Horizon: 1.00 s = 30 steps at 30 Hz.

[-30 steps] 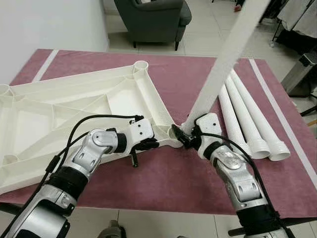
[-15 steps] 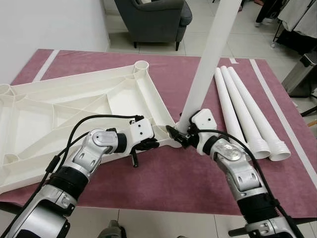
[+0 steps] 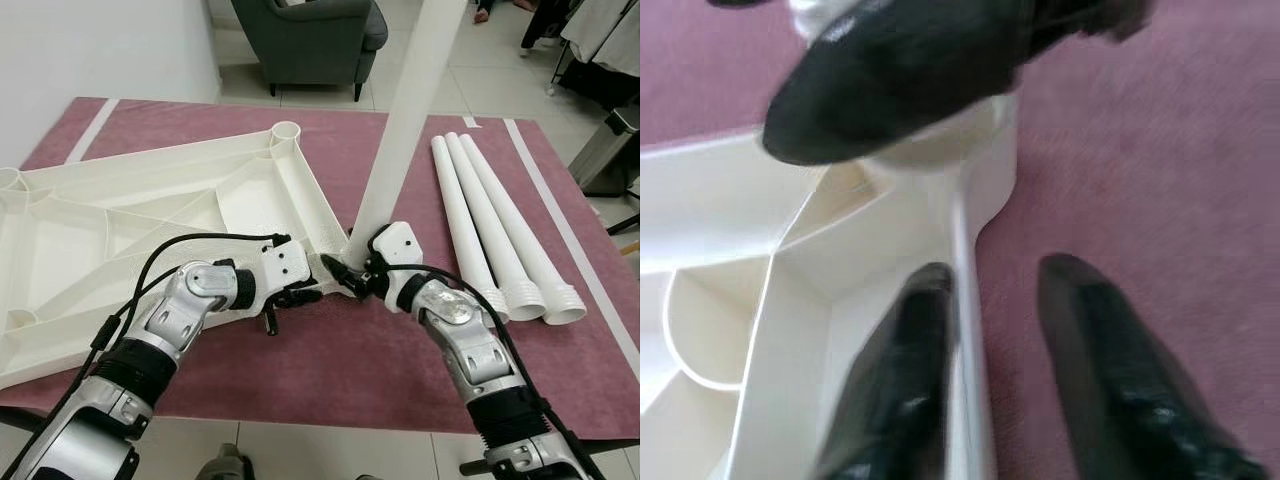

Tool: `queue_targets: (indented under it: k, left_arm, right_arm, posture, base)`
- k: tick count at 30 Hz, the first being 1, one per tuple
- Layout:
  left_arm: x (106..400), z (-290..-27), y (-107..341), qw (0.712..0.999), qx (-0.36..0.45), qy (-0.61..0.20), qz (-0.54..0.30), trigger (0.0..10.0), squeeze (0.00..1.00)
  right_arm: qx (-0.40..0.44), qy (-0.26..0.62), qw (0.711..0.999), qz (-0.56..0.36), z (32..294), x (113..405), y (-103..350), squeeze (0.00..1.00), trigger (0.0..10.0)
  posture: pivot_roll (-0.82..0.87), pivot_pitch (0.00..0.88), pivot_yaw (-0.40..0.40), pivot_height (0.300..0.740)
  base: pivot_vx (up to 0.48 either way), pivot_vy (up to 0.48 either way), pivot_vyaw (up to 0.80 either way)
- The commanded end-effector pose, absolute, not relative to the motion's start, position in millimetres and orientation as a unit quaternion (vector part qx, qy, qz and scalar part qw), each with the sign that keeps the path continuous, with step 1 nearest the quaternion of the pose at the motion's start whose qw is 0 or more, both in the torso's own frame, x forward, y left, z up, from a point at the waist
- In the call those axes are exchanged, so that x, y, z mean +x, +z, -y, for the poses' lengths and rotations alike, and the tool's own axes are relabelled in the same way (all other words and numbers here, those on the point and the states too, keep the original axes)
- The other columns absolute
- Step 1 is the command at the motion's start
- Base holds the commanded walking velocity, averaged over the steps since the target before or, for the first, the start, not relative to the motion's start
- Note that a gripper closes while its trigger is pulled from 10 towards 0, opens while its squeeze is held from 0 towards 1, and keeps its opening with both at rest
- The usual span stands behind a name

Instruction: Building children table

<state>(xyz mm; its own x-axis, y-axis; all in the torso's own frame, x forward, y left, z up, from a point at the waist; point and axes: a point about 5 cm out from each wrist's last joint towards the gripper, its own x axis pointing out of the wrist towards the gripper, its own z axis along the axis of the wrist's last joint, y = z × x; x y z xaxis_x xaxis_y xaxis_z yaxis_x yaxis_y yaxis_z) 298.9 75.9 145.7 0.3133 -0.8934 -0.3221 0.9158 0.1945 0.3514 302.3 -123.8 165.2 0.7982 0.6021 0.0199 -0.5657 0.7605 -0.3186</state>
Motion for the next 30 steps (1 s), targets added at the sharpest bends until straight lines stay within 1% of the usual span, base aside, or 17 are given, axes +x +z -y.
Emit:
queue_targets:
  k: [1, 3, 4, 7, 8, 9, 10, 12, 14, 15, 17, 19, 20, 23, 24, 25, 30]
  left_arm:
    - [293, -79, 155, 0.770, 0.229, -0.596, -0.008, 10.0, 1.00]
    - [289, -81, 160, 0.770, 0.223, -0.598, 0.002, 10.0, 1.00]
    - [290, -85, 178, 0.788, 0.220, -0.573, 0.043, 10.0, 0.22]
    - [290, -87, 184, 0.794, 0.216, -0.566, 0.057, 10.0, 0.22]
    - [291, -88, 191, 0.800, 0.211, -0.557, 0.069, 10.0, 0.00]
    - [293, -89, 200, 0.811, 0.200, -0.544, 0.084, 10.0, 0.00]
    - [293, -89, 200, 0.811, 0.200, -0.544, 0.084, 10.0, 0.00]
    - [298, -86, 225, 0.829, 0.176, -0.516, 0.120, 10.0, 0.00]
    - [305, -78, 246, 0.852, 0.147, -0.482, 0.138, 10.0, 0.00]
    - [305, -68, 259, 0.856, 0.120, -0.482, 0.144, 10.0, 1.00]
    - [305, -66, 261, 0.855, 0.115, -0.485, 0.144, 10.0, 1.00]
    - [309, -57, 275, 0.873, 0.091, -0.451, 0.162, 10.0, 1.00]
    - [310, -54, 279, 0.876, 0.083, -0.446, 0.164, 10.0, 0.00]
    - [309, -51, 283, 0.871, 0.078, -0.455, 0.168, 10.0, 0.00]
    - [307, -49, 284, 0.866, 0.079, -0.462, 0.171, 10.0, 0.00]
    - [302, -46, 283, 0.856, 0.092, -0.479, 0.173, 10.0, 0.00]
    - [306, -41, 285, 0.867, 0.086, -0.467, 0.153, 10.0, 0.00]
  right_arm:
    - [-0.134, 0.302, 0.940, 0.079, 125, 298, 174, 0.00, 0.0]
    - [-0.129, 0.299, 0.942, 0.085, 125, 295, 177, 0.00, 0.0]
    - [-0.126, 0.295, 0.943, 0.091, 126, 291, 178, 0.00, 0.0]
    - [-0.126, 0.294, 0.943, 0.092, 126, 290, 178, 0.00, 0.0]
    - [-0.127, 0.293, 0.943, 0.091, 126, 289, 178, 0.00, 0.0]
    - [-0.127, 0.291, 0.944, 0.089, 126, 288, 176, 0.00, 0.0]
    - [-0.127, 0.291, 0.944, 0.089, 126, 288, 176, 0.00, 0.0]
    - [-0.134, 0.290, 0.945, 0.077, 128, 287, 169, 0.00, 0.0]
    - [-0.150, 0.292, 0.942, 0.069, 128, 287, 163, 0.00, 0.0]
    - [-0.151, 0.293, 0.942, 0.066, 125, 289, 161, 0.00, 0.0]
    - [-0.150, 0.293, 0.942, 0.065, 124, 289, 161, 0.00, 0.0]
    - [-0.151, 0.298, 0.940, 0.066, 119, 291, 161, 0.00, 0.0]
    - [-0.154, 0.301, 0.939, 0.065, 118, 292, 161, 0.00, 0.0]
    - [-0.158, 0.306, 0.937, 0.065, 116, 293, 160, 0.00, 0.0]
    - [-0.159, 0.308, 0.936, 0.064, 115, 293, 159, 0.00, 0.0]
    - [-0.162, 0.312, 0.934, 0.063, 114, 293, 158, 0.00, 0.0]
    - [-0.172, 0.317, 0.930, 0.064, 110, 292, 157, 0.00, 0.0]
  posture:
    - [0.10, 0.059, 0.017, 0.740]
    - [0.10, 0.058, 0.017, 0.740]
    - [0.10, 0.055, 0.018, 0.740]
    - [0.10, 0.055, 0.018, 0.740]
    - [0.10, 0.055, 0.018, 0.740]
    - [0.10, 0.055, 0.018, 0.740]
    - [0.10, 0.055, 0.018, 0.740]
    - [0.10, 0.045, 0.015, 0.740]
    - [0.10, 0.038, 0.013, 0.740]
    - [0.11, 0.032, 0.010, 0.740]
    - [0.11, 0.032, 0.010, 0.740]
    - [0.11, 0.025, 0.007, 0.740]
    - [0.11, 0.024, 0.005, 0.740]
    - [0.11, 0.021, 0.005, 0.740]
    - [0.11, 0.020, 0.005, 0.740]
    - [0.11, 0.019, 0.004, 0.740]
    - [0.11, 0.016, 0.003, 0.740]
  base:
    - [0.000, 0.000, 0.00]
    - [0.000, 0.000, 0.00]
    - [0.000, 0.000, 0.00]
    - [0.000, 0.000, 0.00]
    - [0.000, 0.000, 0.00]
    - [0.000, 0.000, 0.00]
    - [0.000, 0.000, 0.00]
    - [0.000, 0.000, 0.00]
    - [0.000, 0.000, 0.00]
    - [0.000, 0.000, 0.00]
    - [0.000, 0.000, 0.00]
    - [0.000, 0.000, 0.00]
    - [0.000, 0.000, 0.00]
    - [0.000, 0.000, 0.00]
    - [0.000, 0.000, 0.00]
    - [0.000, 0.000, 0.00]
    - [0.000, 0.000, 0.00]
